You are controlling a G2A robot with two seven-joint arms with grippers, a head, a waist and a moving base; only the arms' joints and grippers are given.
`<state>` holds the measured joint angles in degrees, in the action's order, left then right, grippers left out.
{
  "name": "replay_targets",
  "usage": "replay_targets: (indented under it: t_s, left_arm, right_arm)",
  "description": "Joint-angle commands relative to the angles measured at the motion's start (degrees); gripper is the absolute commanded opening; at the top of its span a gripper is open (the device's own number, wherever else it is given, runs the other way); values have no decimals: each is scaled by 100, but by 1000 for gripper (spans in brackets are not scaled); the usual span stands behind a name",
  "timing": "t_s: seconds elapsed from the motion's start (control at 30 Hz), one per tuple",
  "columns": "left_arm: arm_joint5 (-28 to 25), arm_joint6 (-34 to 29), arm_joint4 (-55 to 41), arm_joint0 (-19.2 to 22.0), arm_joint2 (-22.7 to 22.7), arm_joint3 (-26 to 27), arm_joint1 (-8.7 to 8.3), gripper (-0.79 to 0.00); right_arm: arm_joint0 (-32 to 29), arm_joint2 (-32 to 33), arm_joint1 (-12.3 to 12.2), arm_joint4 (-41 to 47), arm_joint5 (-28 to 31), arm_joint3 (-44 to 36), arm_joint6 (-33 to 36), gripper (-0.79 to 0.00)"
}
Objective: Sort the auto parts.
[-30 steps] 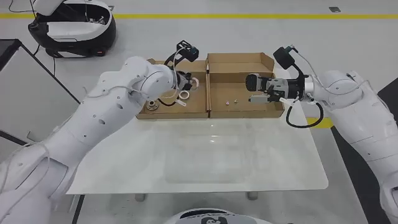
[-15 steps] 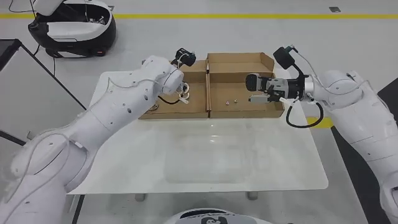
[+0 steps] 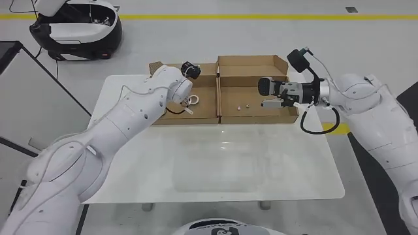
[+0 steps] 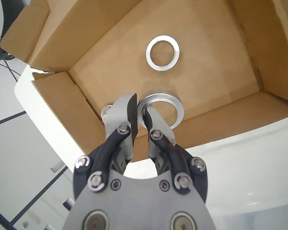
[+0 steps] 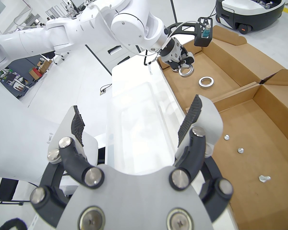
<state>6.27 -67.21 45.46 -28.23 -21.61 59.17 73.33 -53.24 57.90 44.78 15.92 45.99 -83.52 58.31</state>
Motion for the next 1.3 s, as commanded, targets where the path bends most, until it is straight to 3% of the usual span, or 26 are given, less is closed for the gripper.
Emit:
replay_targets:
  t_s: [0.0, 1.27]
  left_arm:
    - [-25, 5, 22, -18, 18, -95, 51, -785]
    - [-587, 392, 190, -79, -20, -2115, 953, -785]
  right_arm:
    - [0, 0, 0, 0, 0, 0, 0, 0]
    - [0, 0, 0, 0, 0, 0, 0, 0]
